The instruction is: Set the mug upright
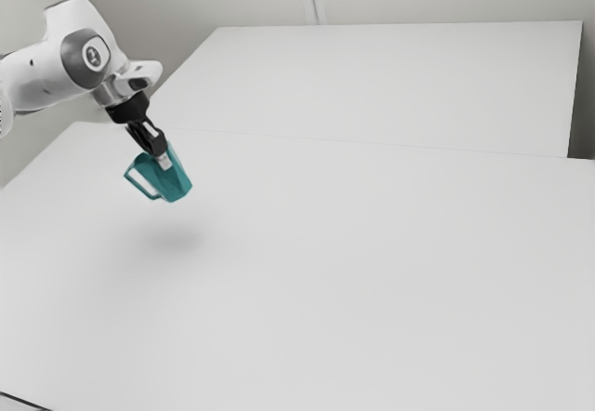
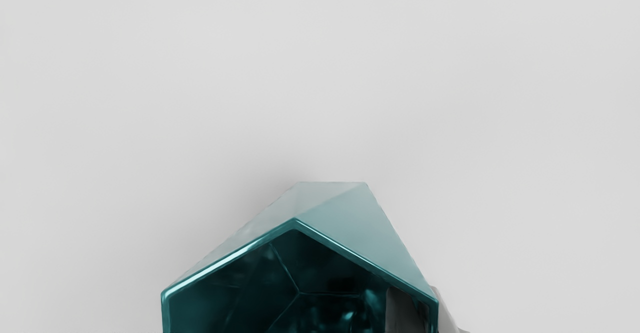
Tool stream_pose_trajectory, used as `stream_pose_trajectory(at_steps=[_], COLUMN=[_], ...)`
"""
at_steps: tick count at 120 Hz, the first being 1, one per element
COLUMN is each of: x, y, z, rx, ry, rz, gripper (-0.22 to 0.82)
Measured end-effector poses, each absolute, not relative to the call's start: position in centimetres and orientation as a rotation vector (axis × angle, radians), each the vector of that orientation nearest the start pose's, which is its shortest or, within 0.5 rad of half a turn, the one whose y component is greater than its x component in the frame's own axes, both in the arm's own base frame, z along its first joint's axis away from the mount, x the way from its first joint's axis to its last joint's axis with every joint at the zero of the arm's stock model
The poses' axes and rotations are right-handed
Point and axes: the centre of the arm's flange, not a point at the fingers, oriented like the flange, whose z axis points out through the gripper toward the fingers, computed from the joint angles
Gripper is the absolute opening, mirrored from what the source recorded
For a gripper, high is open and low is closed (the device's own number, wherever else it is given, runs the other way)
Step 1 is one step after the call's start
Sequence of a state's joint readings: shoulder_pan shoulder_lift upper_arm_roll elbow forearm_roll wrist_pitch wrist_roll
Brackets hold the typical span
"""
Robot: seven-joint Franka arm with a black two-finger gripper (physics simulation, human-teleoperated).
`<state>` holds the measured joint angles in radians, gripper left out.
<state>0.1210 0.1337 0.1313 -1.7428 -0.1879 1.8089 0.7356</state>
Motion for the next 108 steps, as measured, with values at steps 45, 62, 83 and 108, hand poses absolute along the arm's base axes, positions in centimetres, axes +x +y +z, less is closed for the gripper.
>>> stream_pose_trajectory(at_steps=[45, 62, 83, 108], x=[58.4, 58.1, 58.1, 57.9], y=[4.0, 3.1, 1.4, 0.8], z=[45.9, 44.3, 42.2, 39.0], rx=[-3.092, -3.091, -3.079, -3.074], ry=[0.599, 0.518, 0.478, 0.422], rz=[-0.034, -0.034, -0.007, 0.065], gripper=[-0.18, -0.18, -0.18, -0.18])
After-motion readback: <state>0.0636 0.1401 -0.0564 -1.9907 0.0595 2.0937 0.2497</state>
